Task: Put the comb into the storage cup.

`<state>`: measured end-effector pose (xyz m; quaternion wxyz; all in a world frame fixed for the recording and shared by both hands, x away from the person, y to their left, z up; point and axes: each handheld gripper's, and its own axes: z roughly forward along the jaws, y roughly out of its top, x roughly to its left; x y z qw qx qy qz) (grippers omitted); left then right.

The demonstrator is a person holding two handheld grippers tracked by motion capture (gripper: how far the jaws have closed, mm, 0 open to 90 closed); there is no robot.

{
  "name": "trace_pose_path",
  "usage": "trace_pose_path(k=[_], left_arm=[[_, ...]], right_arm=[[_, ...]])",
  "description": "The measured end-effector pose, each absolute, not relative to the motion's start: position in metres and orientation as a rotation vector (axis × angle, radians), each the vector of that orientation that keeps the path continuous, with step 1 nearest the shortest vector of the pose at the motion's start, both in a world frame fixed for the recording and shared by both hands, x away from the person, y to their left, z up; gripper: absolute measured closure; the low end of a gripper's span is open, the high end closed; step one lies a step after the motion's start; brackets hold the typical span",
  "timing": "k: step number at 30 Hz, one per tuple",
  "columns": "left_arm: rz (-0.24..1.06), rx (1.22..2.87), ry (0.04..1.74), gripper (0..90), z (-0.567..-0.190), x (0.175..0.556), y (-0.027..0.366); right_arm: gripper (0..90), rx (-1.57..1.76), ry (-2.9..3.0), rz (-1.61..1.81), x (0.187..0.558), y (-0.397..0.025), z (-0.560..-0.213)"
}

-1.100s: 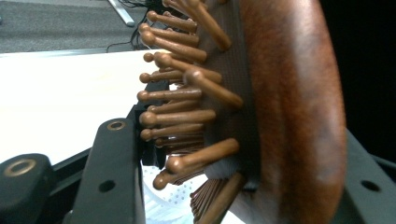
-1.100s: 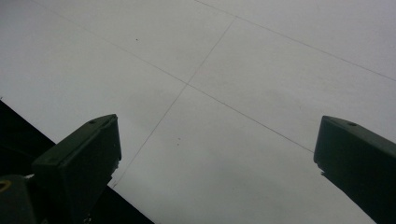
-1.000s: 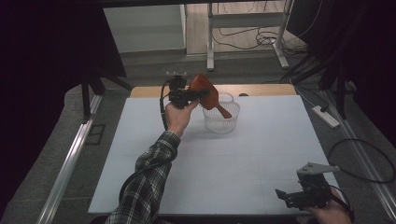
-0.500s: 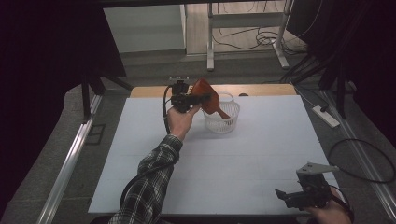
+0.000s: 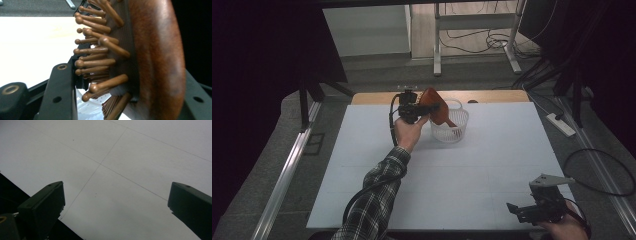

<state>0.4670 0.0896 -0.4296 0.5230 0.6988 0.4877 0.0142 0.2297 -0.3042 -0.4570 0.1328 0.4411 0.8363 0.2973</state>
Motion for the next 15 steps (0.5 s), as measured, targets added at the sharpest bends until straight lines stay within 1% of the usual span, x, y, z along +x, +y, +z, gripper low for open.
trace_pose_path(k=[15], left_arm=[[0.027, 1.653, 1.186, 49.5, -0.4392, 0.4662, 0.0876]], right_arm=[[1.4, 1.281, 2.428, 0.861, 0.2302, -0.3041, -0.4575]])
